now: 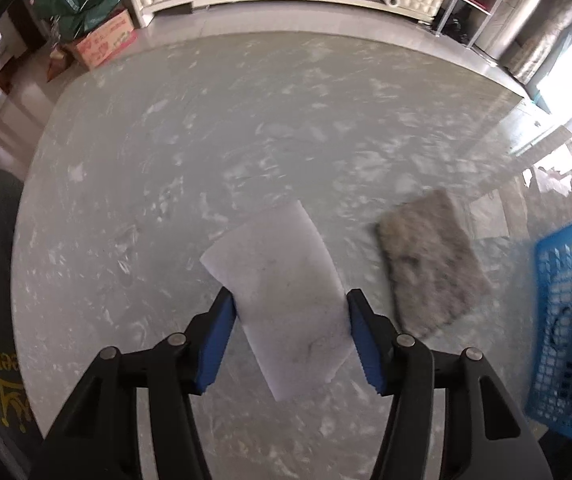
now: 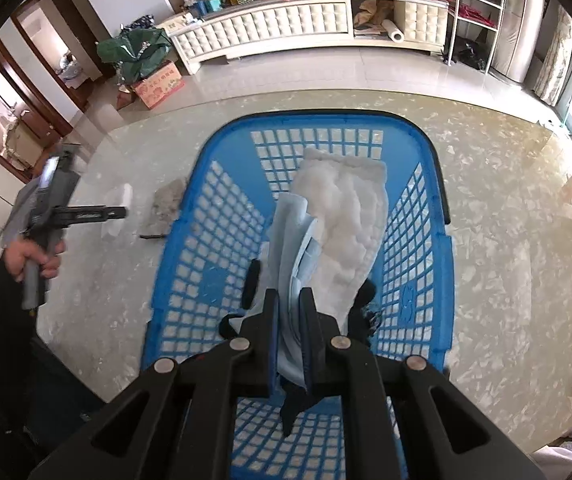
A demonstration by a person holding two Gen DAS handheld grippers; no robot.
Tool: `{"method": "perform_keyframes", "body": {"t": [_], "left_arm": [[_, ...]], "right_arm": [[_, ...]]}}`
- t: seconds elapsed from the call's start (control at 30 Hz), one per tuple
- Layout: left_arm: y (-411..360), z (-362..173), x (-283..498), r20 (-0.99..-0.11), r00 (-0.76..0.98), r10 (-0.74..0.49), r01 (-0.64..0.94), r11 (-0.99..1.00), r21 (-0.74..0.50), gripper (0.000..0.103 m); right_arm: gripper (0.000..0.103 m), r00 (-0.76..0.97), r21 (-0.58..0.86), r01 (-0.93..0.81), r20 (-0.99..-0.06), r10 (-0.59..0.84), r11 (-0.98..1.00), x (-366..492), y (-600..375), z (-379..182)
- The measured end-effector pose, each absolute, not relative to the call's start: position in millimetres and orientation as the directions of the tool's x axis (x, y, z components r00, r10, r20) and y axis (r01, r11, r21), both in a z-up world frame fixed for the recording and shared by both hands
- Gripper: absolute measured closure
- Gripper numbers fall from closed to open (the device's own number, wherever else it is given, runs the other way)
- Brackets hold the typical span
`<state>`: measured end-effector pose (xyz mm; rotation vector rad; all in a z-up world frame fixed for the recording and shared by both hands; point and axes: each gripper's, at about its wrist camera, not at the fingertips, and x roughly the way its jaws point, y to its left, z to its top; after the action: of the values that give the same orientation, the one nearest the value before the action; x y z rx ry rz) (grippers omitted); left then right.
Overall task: Organize soft objects
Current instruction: 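Drop the blue cloth in the basket with the right tool while the left tool grasps the foam sheet, then carry the white foam sheet over the basket and release it with the left tool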
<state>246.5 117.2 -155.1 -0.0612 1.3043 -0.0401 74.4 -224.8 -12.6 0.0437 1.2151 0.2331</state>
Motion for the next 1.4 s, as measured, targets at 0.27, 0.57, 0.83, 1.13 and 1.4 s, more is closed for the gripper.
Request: {"method": "perform_keyframes", "body": {"t": [0.27,0.57,0.83,1.13,1.4], "left_arm": [[92.7,-107.2,203.9,-0.943,0.308,-0.127,0.118,0.988,-0.095,0.049],[66.1,-62.1,162.4,-0.921,0.355,-0.162,0.21,0.974,-0.09,0.049],[38.8,-35.6,135.9,-0.902,0.381,-0.202,0.288,0.953,-0.092,0.049],[-2.4,-9.3,111.2,-0.888,0.401,-0.224,0.357,0.931,-0.074,0.049],[-65.8,9.1,105.7,-0.874,0.386,-0.295,0.469,0.878,-0.09,0.049]], "right_arm": [[0.093,0.319,0.139,-0.123,-0.932,0.172,0.983,97.4,-229.3,-23.7],[0.075,0.312,0.098,-0.126,-0.941,0.134,0.987,98.1,-221.9,-35.6],[0.011,0.388,0.002,-0.176,-0.919,0.071,0.984,82.5,-214.6,-22.2],[0.0,0.457,0.014,-0.153,-0.885,0.083,0.988,50.6,-244.8,-5.6],[0.0,0.484,0.009,-0.148,-0.871,0.08,0.989,23.3,-267.5,1.5]]}}
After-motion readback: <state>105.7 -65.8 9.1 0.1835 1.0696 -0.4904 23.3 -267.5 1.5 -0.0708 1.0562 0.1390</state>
